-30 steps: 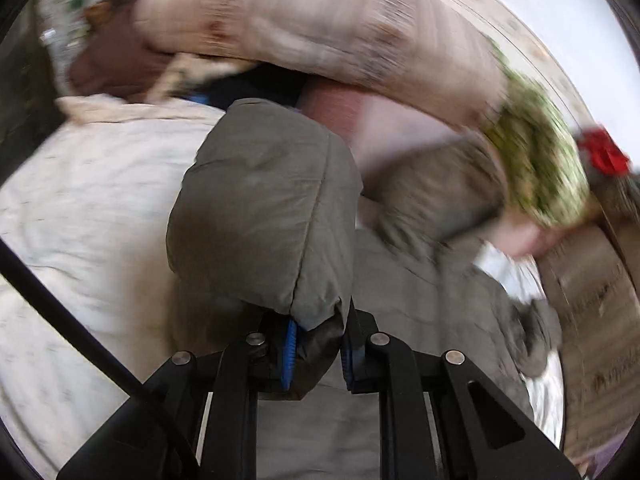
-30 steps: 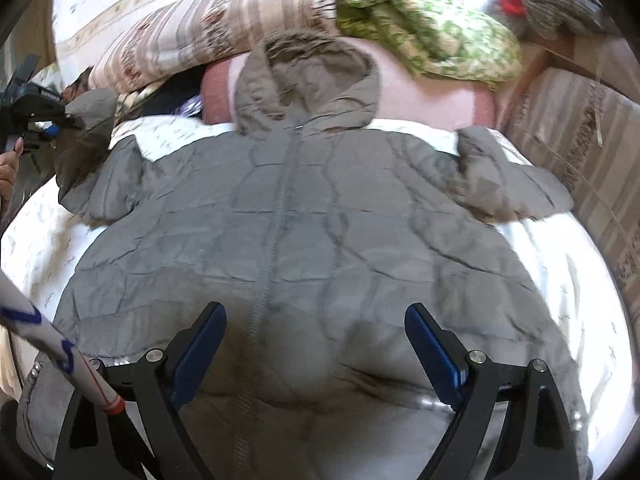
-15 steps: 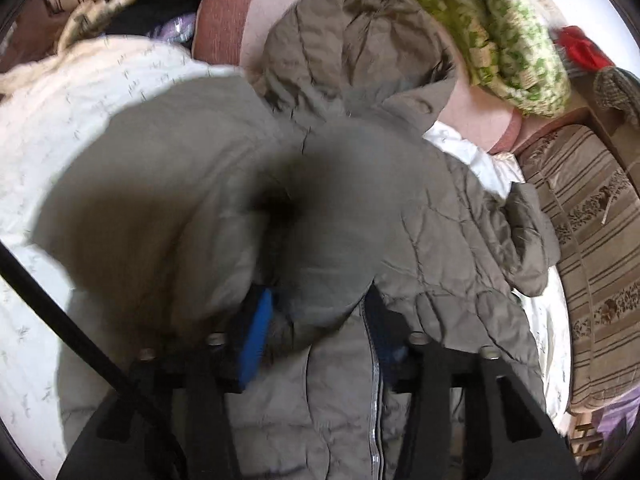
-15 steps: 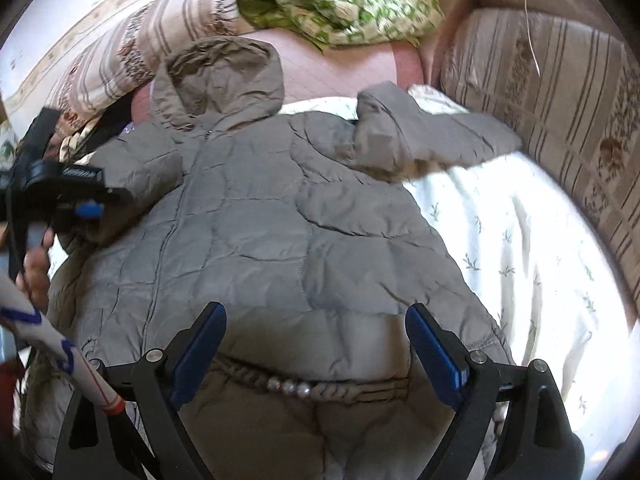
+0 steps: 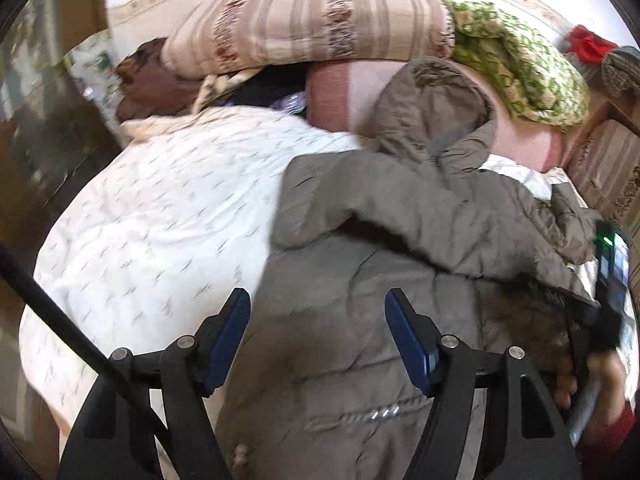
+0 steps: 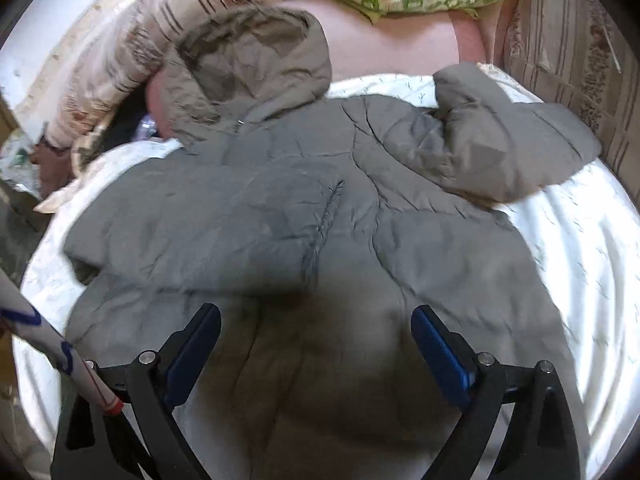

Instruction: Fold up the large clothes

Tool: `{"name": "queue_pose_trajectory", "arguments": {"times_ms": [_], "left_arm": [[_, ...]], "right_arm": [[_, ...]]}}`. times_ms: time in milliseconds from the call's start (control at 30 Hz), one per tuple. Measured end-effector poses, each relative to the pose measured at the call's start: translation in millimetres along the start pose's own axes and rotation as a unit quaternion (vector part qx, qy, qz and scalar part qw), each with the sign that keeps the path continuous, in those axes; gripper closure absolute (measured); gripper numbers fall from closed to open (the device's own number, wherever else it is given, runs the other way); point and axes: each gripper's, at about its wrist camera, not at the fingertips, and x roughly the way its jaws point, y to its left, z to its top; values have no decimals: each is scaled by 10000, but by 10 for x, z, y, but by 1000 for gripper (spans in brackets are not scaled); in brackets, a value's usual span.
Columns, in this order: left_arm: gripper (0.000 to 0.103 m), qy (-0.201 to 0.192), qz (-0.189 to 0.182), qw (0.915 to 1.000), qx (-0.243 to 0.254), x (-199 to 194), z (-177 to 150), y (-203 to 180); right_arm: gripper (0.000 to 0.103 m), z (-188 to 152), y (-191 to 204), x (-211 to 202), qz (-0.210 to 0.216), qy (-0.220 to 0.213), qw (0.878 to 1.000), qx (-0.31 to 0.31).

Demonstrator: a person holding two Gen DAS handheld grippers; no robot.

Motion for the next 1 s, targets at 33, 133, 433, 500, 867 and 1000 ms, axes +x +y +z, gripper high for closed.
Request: {"name": "queue_pose_trajectory", "arguments": {"times_ms": [33,133,433,500,867,1000], "left_arm": [[34,30,32,10000,-62,-14,-32,50],[34,59,115,9998,-181,-31,-106,143],[34,107,150,9997,-153,-61,-213,67],[34,78,179,9998,-89,-74,-214,14],[34,75,86,9998,185,-277,-287,-259],[34,-103,23,9994,331,-495,-289,-397]], "right_arm": [[5,31,10,99,-84,81,9999,14],[5,145,2,323,-55,255,9994,236],[81,572,39,289,274,391,9989,26],[84,652,-76,244,11,280,9996,87],[83,649,-502,608,-671,529,9957,366],[78,666,-550,370,-293,330,9981,420]]}}
